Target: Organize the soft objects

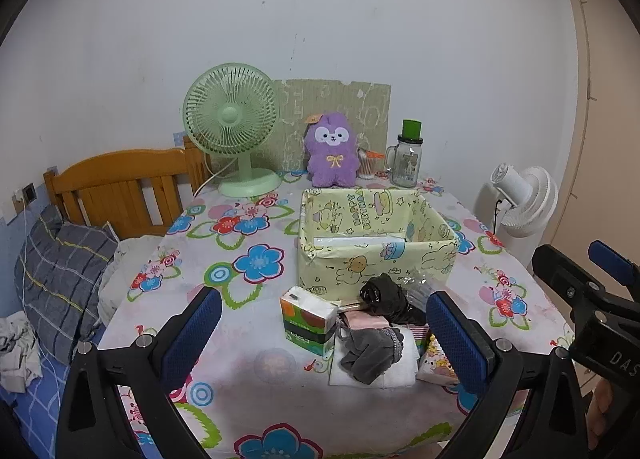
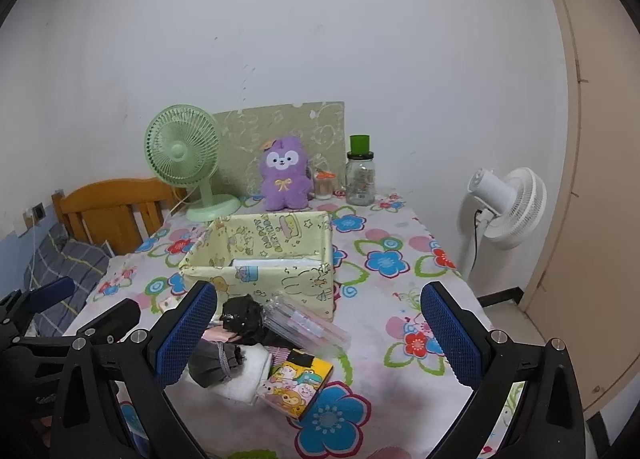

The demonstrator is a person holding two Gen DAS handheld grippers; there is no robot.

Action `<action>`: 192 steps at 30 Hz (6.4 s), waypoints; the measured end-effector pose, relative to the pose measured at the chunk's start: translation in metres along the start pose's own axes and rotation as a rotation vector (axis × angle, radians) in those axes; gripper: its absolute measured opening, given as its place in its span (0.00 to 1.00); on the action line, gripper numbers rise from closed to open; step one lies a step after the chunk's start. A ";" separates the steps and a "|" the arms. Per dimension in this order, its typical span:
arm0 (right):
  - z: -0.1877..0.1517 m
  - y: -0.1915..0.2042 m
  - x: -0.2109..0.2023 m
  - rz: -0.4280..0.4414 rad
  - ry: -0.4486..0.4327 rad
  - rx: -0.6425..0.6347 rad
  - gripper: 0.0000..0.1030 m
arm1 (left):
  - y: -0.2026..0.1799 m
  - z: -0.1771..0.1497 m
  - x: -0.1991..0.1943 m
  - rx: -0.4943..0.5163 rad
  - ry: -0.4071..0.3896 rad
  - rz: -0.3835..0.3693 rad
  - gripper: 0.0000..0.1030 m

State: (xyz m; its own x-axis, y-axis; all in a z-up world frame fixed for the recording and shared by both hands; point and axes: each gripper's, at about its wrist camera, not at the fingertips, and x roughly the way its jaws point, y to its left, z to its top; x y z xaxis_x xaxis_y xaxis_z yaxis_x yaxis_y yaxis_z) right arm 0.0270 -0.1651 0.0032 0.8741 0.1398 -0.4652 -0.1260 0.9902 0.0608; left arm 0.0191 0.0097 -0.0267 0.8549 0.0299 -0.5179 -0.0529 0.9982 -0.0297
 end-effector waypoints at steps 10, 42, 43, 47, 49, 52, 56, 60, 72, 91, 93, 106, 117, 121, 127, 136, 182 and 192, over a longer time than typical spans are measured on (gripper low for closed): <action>-0.007 -0.001 0.023 -0.009 0.047 0.002 1.00 | 0.001 -0.011 0.020 0.014 0.044 -0.015 1.00; -0.042 -0.002 0.074 0.061 0.108 -0.062 0.99 | -0.020 -0.048 0.083 0.059 0.160 -0.137 0.98; -0.044 -0.001 0.077 0.062 0.113 -0.065 0.99 | -0.021 -0.049 0.085 0.061 0.161 -0.139 0.98; -0.050 0.004 0.084 0.071 0.127 -0.068 0.99 | -0.025 -0.051 0.091 0.071 0.165 -0.138 0.96; -0.053 0.005 0.089 0.079 0.140 -0.060 0.99 | -0.026 -0.052 0.094 0.073 0.170 -0.141 0.96; -0.057 0.005 0.096 0.084 0.161 -0.053 0.97 | -0.026 -0.054 0.101 0.073 0.183 -0.147 0.92; -0.062 0.003 0.106 0.080 0.196 -0.035 0.96 | -0.028 -0.057 0.107 0.080 0.197 -0.143 0.89; -0.066 0.002 0.116 0.068 0.235 -0.024 0.92 | -0.031 -0.061 0.110 0.091 0.203 -0.150 0.89; -0.075 0.008 0.136 0.095 0.362 0.003 0.65 | -0.033 -0.066 0.122 0.102 0.239 -0.155 0.83; -0.078 0.010 0.139 0.118 0.387 0.039 0.52 | -0.038 -0.068 0.121 0.124 0.238 -0.143 0.69; -0.075 0.009 0.136 0.117 0.375 0.042 0.52 | -0.036 -0.066 0.118 0.119 0.226 -0.144 0.67; -0.070 0.011 0.123 0.110 0.341 0.034 0.52 | -0.039 -0.062 0.107 0.130 0.195 -0.156 0.55; -0.060 0.016 0.107 0.101 0.288 0.016 0.52 | -0.038 -0.054 0.090 0.124 0.156 -0.168 0.54; -0.055 0.018 0.100 0.104 0.266 0.015 0.52 | -0.038 -0.051 0.082 0.123 0.134 -0.173 0.54; -0.050 0.020 0.091 0.095 0.244 0.007 0.52 | -0.037 -0.048 0.073 0.116 0.112 -0.178 0.54; -0.042 0.023 0.078 0.088 0.210 0.000 0.52 | -0.036 -0.040 0.062 0.110 0.087 -0.183 0.54; 0.014 0.015 0.063 0.032 0.095 0.014 0.52 | -0.049 0.014 0.050 0.077 -0.002 -0.134 0.54; 0.027 0.017 0.075 0.030 0.076 0.011 0.52 | -0.048 0.027 0.059 0.074 -0.017 -0.118 0.54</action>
State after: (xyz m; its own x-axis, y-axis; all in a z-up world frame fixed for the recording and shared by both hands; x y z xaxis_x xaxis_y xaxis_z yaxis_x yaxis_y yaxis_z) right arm 0.1036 -0.1372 -0.0066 0.8320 0.1687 -0.5285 -0.1456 0.9857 0.0854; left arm 0.0855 -0.0347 -0.0327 0.8618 -0.0879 -0.4995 0.0864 0.9959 -0.0262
